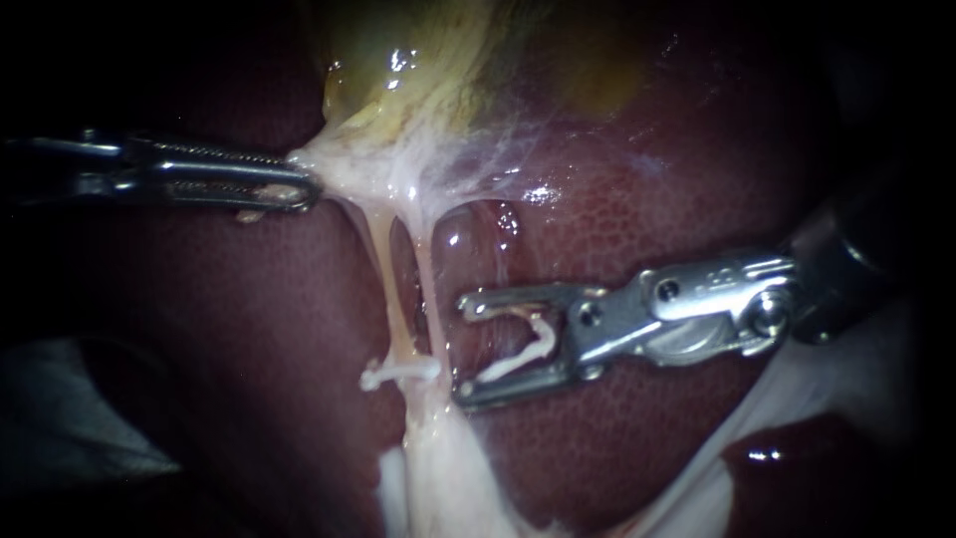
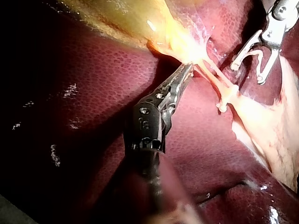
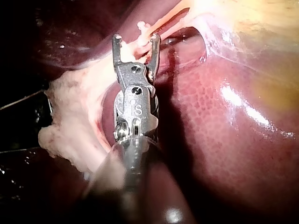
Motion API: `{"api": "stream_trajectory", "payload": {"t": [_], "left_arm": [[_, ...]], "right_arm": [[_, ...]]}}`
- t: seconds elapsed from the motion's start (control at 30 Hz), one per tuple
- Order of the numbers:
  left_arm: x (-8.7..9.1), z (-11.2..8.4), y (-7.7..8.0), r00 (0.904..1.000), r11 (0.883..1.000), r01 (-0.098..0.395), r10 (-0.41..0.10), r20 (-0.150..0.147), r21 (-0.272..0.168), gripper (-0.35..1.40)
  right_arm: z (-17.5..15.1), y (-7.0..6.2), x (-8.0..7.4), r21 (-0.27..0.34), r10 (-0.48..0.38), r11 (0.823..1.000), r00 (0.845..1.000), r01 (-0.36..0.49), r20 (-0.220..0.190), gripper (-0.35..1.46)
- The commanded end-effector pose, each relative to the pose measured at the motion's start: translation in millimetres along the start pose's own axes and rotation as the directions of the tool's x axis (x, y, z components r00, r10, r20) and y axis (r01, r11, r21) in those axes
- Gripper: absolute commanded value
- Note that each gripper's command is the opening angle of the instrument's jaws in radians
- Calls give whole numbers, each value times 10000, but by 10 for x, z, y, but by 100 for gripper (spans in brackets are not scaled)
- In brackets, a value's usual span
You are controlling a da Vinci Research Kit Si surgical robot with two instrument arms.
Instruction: Clipping second clip left tube
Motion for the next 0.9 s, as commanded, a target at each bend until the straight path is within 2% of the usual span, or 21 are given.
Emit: {"api": "stream_trajectory", "payload": {"t": [0.03,0.23,0.5,0.6,0.8,0.9], "left_arm": [[0,0,0,10000,10000,6,-6,2,7,-35],[0,1,0,10000,10000,8,-8,1,11,-35],[0,1,1,10000,10000,11,-11,-1,18,-35],[0,2,1,10000,10000,12,-12,-1,19,-35],[1,2,1,10000,10000,13,-13,-2,22,-35],[1,2,2,10000,10000,13,-13,-2,22,-35]], "right_arm": [[4,1,-1,25,69,10000,10000,-69,12,50],[26,11,-15,21,463,9989,9989,-463,4,50],[36,25,-35,140,734,9972,9973,-734,8,50],[40,27,-37,351,703,9969,9975,-703,13,50],[54,30,-34,1152,929,9896,9940,-859,-570,50],[63,32,-32,1453,995,9853,9931,-896,-624,49]]}}
